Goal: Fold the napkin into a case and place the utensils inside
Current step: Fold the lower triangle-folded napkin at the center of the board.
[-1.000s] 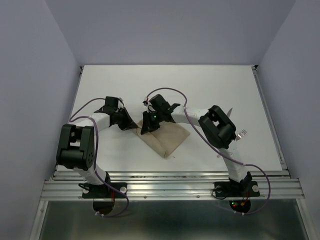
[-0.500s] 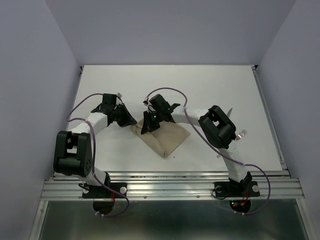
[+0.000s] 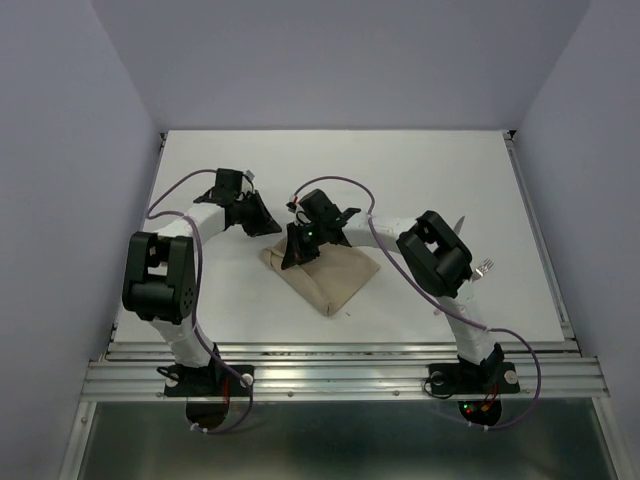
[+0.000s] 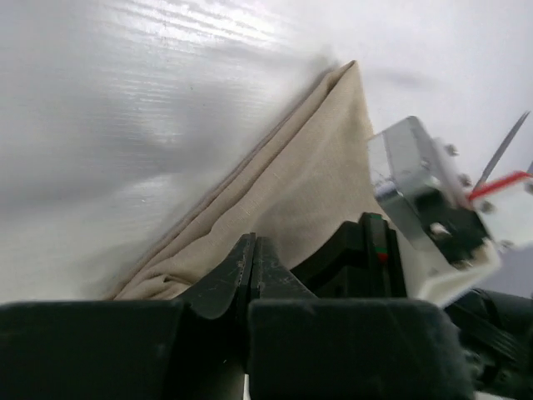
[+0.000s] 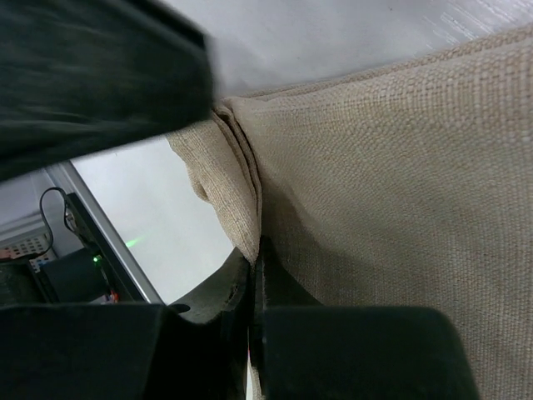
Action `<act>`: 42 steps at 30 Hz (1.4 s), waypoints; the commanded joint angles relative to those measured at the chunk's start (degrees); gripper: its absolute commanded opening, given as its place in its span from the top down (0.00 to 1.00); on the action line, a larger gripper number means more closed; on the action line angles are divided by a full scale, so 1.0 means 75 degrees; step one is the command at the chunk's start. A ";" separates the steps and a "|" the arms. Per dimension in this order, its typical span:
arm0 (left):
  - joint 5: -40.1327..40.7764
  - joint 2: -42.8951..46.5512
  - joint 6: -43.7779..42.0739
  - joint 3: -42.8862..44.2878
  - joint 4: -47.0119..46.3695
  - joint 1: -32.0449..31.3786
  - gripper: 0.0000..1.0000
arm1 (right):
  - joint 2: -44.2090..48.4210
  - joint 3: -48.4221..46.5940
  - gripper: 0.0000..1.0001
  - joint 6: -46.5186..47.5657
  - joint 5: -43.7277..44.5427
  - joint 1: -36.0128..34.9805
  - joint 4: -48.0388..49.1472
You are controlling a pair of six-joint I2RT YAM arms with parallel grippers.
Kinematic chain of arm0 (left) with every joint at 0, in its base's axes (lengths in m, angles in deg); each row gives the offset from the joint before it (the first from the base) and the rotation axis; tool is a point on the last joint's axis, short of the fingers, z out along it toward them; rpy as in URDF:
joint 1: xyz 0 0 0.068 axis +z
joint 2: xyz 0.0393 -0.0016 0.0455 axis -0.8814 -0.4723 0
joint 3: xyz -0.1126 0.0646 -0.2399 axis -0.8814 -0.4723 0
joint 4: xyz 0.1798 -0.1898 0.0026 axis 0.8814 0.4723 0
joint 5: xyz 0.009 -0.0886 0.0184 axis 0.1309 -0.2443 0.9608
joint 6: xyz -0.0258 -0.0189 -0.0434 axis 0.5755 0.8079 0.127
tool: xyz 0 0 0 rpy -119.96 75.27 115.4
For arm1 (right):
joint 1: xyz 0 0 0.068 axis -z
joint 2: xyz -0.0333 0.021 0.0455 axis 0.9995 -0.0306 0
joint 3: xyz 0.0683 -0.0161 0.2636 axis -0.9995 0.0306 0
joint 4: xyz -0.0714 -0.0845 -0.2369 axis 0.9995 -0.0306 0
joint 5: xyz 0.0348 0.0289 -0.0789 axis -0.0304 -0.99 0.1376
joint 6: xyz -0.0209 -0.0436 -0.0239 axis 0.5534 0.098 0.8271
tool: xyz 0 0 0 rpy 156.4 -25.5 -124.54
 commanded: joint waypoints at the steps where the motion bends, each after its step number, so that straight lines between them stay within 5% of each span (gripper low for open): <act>1: -0.0424 -0.0496 -0.0242 0.0357 0.0144 -0.0198 0.94 | 0.0107 -0.0059 0.99 -0.0026 -0.0141 -0.0060 0.0363; 29: 0.0303 -0.1200 -0.0465 0.0369 0.0495 -0.0280 0.98 | 0.0846 0.0304 0.99 0.0150 0.0070 0.0222 0.0328; 42: -0.0002 0.0557 -0.0371 0.0873 0.0624 -0.0198 0.85 | 0.0717 0.0234 0.99 0.0115 -0.0082 0.0292 0.0351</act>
